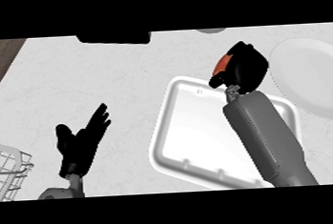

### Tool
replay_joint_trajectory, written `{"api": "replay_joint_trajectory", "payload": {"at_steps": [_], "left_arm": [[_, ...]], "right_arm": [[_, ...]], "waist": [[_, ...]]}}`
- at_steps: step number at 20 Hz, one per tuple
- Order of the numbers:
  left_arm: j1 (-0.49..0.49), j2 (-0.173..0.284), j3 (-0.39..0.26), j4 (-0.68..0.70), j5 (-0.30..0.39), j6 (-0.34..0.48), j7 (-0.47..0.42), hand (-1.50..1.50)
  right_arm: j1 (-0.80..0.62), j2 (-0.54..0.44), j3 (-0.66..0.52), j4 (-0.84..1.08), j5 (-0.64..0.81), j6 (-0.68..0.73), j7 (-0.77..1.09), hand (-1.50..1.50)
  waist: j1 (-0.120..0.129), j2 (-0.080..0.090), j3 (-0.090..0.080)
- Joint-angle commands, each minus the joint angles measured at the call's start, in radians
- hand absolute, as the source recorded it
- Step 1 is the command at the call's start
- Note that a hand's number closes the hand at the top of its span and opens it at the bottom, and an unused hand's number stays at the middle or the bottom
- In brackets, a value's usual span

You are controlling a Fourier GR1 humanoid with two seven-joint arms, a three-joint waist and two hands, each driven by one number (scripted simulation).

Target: Pick the sweet potato from the tray and place it in the plate

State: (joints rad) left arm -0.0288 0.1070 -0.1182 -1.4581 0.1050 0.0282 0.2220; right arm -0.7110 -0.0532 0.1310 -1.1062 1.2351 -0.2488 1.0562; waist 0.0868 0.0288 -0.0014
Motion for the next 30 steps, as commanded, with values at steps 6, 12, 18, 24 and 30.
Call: {"api": "replay_joint_trajectory", "payload": {"at_steps": [6,12,18,24,30], "left_arm": [[-0.038,-0.019,-0.007,0.020,-0.009,0.019,0.036,0.00],[-0.031,-0.002,0.006,0.019,0.003,0.007,0.054,0.00],[-0.018,0.002,0.031,0.031,0.004,0.015,0.020,0.00],[0.014,-0.018,0.011,0.025,-0.018,0.030,-0.008,0.00],[0.003,-0.014,0.030,0.039,-0.002,0.023,0.010,0.00]], "right_arm": [[-0.222,-0.011,-0.148,0.156,0.310,-0.271,0.276,1.50],[-0.219,-0.013,-0.284,0.175,0.418,-0.437,0.294,1.50],[-0.152,-0.043,-0.418,0.206,0.519,-0.619,0.237,1.50],[-0.103,-0.099,-0.568,0.265,0.617,-0.720,0.220,1.50],[-0.097,-0.164,-0.691,0.371,0.581,-0.837,0.109,1.50]], "waist": [[0.001,0.007,0.000],[-0.016,0.006,0.003],[-0.037,0.000,0.002],[-0.045,-0.005,0.003],[-0.054,-0.012,0.003]]}}
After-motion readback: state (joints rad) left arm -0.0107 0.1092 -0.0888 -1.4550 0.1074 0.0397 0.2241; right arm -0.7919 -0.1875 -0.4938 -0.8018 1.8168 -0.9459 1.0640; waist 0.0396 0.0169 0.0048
